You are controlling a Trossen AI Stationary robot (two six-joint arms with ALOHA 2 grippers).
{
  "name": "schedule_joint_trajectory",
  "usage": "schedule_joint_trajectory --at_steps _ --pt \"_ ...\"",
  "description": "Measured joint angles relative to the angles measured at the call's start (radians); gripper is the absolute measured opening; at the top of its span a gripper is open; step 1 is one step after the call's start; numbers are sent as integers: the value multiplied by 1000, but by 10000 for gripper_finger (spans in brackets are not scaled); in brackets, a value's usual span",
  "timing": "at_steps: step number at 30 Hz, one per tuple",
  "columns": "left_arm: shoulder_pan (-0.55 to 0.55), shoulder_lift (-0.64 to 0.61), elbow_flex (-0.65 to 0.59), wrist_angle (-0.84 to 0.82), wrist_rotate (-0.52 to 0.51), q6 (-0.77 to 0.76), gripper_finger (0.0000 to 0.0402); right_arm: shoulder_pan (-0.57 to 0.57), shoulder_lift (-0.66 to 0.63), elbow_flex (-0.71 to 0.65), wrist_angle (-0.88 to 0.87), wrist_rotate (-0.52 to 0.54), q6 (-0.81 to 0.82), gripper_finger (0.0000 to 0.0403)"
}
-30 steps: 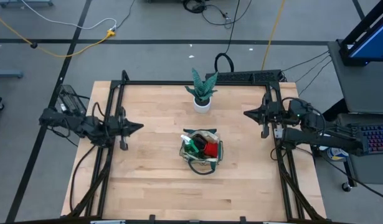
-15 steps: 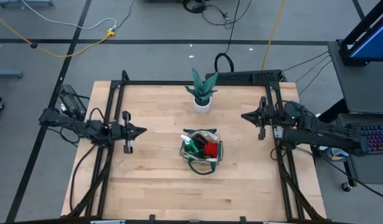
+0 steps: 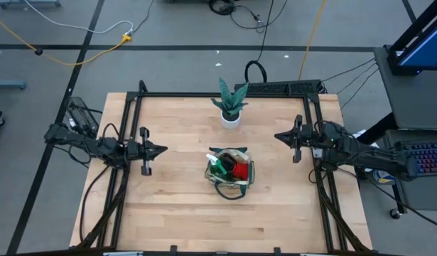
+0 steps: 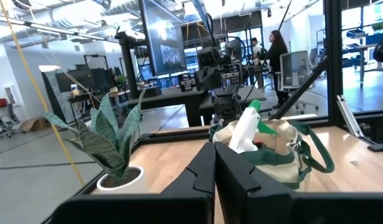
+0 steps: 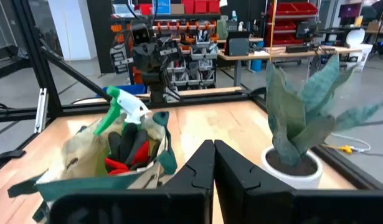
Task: Pick & Place Garden tools in Gardening bag
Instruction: Return to Home Position
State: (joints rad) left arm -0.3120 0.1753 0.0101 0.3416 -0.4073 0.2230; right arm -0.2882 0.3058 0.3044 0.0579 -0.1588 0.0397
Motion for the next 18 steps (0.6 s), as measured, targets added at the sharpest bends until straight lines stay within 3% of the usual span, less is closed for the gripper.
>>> schedule_joint_trajectory --at_steps 18 --pt "0 0 1 -1 -2 -23 10 0 -169 -102 -2 0 27 0"
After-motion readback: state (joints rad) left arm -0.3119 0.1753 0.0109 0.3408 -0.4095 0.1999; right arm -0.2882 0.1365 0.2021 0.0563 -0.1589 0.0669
